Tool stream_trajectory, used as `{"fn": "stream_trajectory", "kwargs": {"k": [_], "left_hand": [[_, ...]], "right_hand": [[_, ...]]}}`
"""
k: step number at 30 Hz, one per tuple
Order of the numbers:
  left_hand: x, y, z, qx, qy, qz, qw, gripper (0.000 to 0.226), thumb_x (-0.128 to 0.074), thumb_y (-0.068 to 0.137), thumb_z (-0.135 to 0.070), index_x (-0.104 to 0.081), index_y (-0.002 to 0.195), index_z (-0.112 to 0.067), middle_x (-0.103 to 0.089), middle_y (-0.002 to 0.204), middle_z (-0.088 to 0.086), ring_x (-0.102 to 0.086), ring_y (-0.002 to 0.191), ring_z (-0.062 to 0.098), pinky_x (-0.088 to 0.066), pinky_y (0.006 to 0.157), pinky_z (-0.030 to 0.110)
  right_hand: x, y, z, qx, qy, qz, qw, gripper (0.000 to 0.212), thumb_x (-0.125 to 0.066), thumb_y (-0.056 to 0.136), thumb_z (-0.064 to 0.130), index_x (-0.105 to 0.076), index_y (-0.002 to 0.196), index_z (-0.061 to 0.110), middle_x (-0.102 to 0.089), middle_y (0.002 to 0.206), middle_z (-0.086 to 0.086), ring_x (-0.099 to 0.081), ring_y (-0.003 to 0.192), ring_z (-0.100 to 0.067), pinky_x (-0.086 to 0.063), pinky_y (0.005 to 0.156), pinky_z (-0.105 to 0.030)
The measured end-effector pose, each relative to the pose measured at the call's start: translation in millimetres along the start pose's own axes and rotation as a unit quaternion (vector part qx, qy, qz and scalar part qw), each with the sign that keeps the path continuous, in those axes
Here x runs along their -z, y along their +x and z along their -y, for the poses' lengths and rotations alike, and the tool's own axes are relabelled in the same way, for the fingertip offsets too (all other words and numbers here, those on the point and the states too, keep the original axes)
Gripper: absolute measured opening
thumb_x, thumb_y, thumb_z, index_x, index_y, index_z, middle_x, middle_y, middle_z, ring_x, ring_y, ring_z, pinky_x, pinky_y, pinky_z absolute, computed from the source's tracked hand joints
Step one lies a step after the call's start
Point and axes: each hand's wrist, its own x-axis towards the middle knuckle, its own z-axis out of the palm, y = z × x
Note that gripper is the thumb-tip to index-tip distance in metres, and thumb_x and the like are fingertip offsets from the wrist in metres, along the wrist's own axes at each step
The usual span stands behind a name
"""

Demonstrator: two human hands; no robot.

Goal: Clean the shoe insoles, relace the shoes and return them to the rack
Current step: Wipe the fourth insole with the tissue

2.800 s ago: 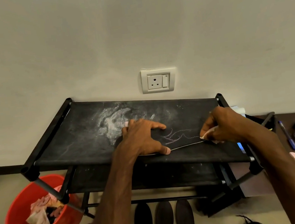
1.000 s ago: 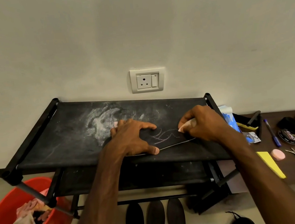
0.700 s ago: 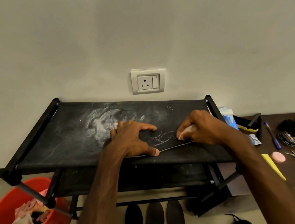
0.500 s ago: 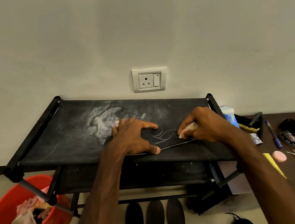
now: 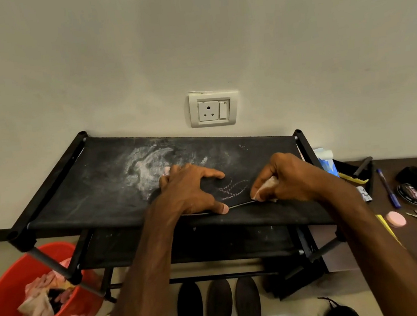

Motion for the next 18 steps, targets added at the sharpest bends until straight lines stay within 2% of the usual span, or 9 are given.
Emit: {"fn": "stream_trajectory", "kwargs": {"k": [2, 5, 9, 11, 13, 14, 16, 18], "left_hand": [[0.8, 0.0, -0.4, -0.002, 0.001, -0.001, 1.0, 0.083, -0.086, 0.061, -0.064, -0.049, 0.135, -0.062, -0.041, 0.152, -0.006, -0.027, 0.14, 0.028, -0.024, 0.109, 0.048], [1.5, 0.6, -0.3, -0.002, 0.01, 0.005, 1.0, 0.082, -0.084, 0.063, -0.065, -0.047, 0.137, -0.061, -0.041, 0.151, -0.003, -0.027, 0.139, 0.028, -0.024, 0.108, 0.047], [0.8, 1.0, 0.8, 0.003, 0.003, 0.01, 1.0, 0.082, -0.084, 0.063, -0.066, -0.047, 0.137, -0.062, -0.04, 0.153, -0.004, -0.026, 0.14, 0.029, -0.023, 0.11, 0.05], [0.9, 0.6, 1.8, 0.001, -0.001, 0.009, 1.0, 0.082, -0.084, 0.062, -0.066, -0.048, 0.135, -0.062, -0.041, 0.152, -0.005, -0.027, 0.14, 0.03, -0.023, 0.11, 0.049], [1.2, 0.0, 1.8, 0.0, -0.004, 0.008, 1.0, 0.081, -0.084, 0.063, -0.066, -0.048, 0.135, -0.062, -0.041, 0.151, -0.005, -0.027, 0.14, 0.029, -0.023, 0.11, 0.048], [1.4, -0.2, 1.2, 0.001, -0.005, 0.008, 1.0, 0.081, -0.085, 0.063, -0.065, -0.049, 0.135, -0.061, -0.041, 0.152, -0.005, -0.027, 0.14, 0.03, -0.023, 0.11, 0.048], [1.7, -0.3, 0.5, 0.003, -0.005, 0.01, 1.0, 0.081, -0.085, 0.063, -0.064, -0.049, 0.136, -0.061, -0.04, 0.153, -0.004, -0.026, 0.141, 0.03, -0.022, 0.112, 0.05], [2.0, 0.0, 0.1, 0.003, -0.005, 0.011, 1.0, 0.082, -0.085, 0.063, -0.065, -0.049, 0.136, -0.061, -0.04, 0.154, -0.005, -0.025, 0.141, 0.031, -0.022, 0.112, 0.05]], "right_hand": [[2.2, -2.7, 1.4, 0.003, -0.002, 0.026, 1.0, 0.009, -0.084, 0.081, 0.016, -0.084, 0.085, 0.024, -0.078, 0.085, 0.013, -0.074, 0.082, -0.007, -0.062, 0.081, -0.028], [1.0, -2.3, 0.6, 0.011, -0.012, 0.013, 1.0, 0.009, -0.085, 0.081, 0.021, -0.083, 0.084, 0.029, -0.077, 0.085, 0.018, -0.073, 0.085, -0.004, -0.061, 0.085, -0.032], [5.4, -8.9, -1.7, 0.024, 0.003, -0.014, 1.0, 0.008, -0.084, 0.082, 0.02, -0.083, 0.084, 0.028, -0.077, 0.079, 0.014, -0.072, 0.076, -0.003, -0.061, 0.079, -0.03], [11.5, -10.9, -8.0, 0.012, 0.03, -0.079, 0.996, 0.006, -0.084, 0.083, 0.022, -0.083, 0.085, 0.027, -0.077, 0.076, 0.01, -0.07, 0.072, -0.003, -0.058, 0.073, -0.023], [15.4, -8.0, -19.2, -0.011, 0.033, -0.199, 0.979, 0.005, -0.083, 0.084, 0.024, -0.082, 0.086, 0.028, -0.076, 0.076, 0.012, -0.068, 0.075, 0.0, -0.049, 0.067, -0.008], [16.2, -6.0, -24.3, -0.028, 0.033, -0.253, 0.966, 0.004, -0.083, 0.084, 0.024, -0.082, 0.086, 0.028, -0.076, 0.075, 0.013, -0.068, 0.075, 0.0, -0.045, 0.064, -0.005], [14.9, -1.5, -30.5, -0.065, 0.037, -0.303, 0.95, 0.004, -0.081, 0.086, 0.022, -0.082, 0.087, 0.026, -0.074, 0.075, 0.014, -0.068, 0.075, 0.0, -0.043, 0.062, -0.005], [10.3, 3.1, -32.4, -0.083, 0.031, -0.292, 0.952, 0.007, -0.081, 0.087, 0.018, -0.081, 0.088, 0.025, -0.073, 0.075, 0.012, -0.07, 0.078, -0.006, -0.049, 0.069, -0.013]]}}
